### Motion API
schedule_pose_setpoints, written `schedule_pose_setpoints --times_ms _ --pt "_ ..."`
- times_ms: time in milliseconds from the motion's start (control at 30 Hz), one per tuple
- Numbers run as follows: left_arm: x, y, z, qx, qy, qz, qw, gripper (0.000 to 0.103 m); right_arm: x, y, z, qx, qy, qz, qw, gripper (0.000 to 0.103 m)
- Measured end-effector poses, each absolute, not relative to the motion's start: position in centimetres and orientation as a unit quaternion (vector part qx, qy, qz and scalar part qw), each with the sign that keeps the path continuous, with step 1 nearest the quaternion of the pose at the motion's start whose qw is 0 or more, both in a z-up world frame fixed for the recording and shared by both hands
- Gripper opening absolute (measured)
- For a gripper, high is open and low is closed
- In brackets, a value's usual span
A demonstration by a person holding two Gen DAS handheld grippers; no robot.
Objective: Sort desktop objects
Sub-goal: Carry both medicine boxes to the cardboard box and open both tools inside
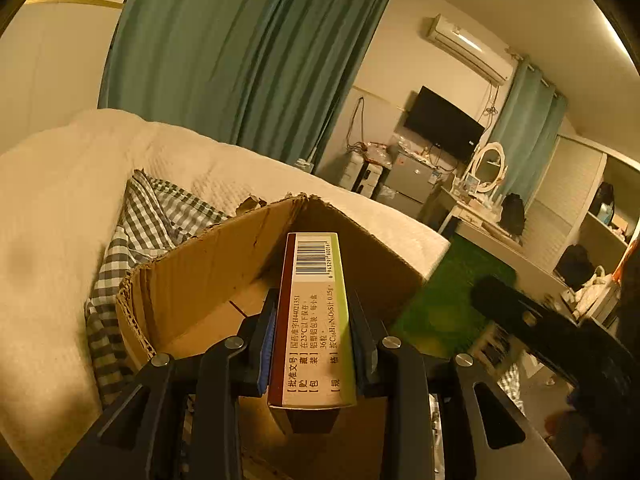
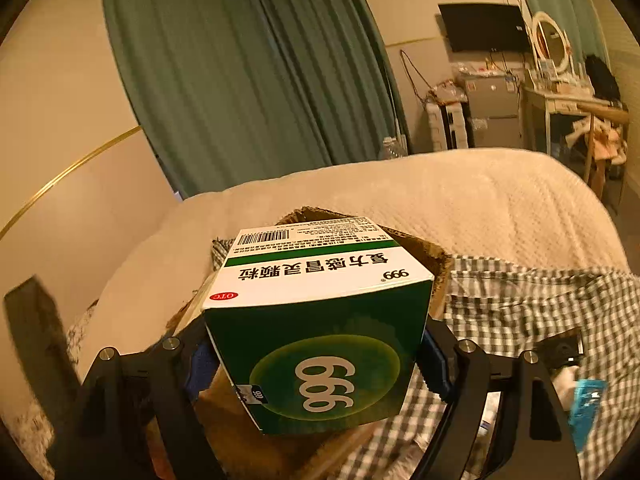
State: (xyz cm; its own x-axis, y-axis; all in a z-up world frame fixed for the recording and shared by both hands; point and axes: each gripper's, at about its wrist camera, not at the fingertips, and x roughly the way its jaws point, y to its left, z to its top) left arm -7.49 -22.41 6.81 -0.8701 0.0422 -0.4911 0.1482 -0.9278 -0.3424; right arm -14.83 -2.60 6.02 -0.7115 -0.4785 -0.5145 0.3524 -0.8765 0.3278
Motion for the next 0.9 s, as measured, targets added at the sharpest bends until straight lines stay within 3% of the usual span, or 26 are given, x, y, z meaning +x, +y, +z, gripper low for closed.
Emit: schedule_pose_setpoints --times_ms 100,167,200,233,267,467,667,900 --pt "-7.6 -21.9 6.4 0.257 0.19 -0.947 0.024 0.031 -15.6 -3.4 5.4 0.305 -0.106 -0.921 0.218 0.083" --pt "-7.3 -21.8 6.3 0.256 0.182 -0.949 0.023 0.032 -15.6 -3.3 5.5 0.297 -0.111 -0.925 0.208 0.093" --pt "-7.1 -21.5 6.5 0.254 0.174 -0.951 0.03 0.044 -15.5 -3.0 5.9 0.291 -0.114 -0.928 0.202 0.096" --pt "-7.0 -21.4 6.7 0.253 0.167 -0.952 0.038 0.07 -15.3 -2.6 6.3 0.282 -0.117 -0.932 0.193 0.099" --pt "-6.7 -21.1 6.9 0.251 0.161 -0.953 0.05 0.085 -14.8 -2.1 6.7 0.273 -0.12 -0.936 0.185 0.1" --pt "-5.1 -19.2 8.8 0.24 0.158 -0.957 0.036 0.085 -11.3 0.6 9.6 0.25 -0.102 -0.95 0.159 0.101" --pt "-2.6 -14.5 11.6 0.233 0.103 -0.967 0.014 0.085 -6.6 4.6 11.7 0.242 -0.081 -0.959 0.123 0.101" --pt "1.8 -9.6 12.7 0.222 0.063 -0.972 -0.048 0.1 -1.2 10.0 12.2 0.244 -0.069 -0.963 0.09 0.102"
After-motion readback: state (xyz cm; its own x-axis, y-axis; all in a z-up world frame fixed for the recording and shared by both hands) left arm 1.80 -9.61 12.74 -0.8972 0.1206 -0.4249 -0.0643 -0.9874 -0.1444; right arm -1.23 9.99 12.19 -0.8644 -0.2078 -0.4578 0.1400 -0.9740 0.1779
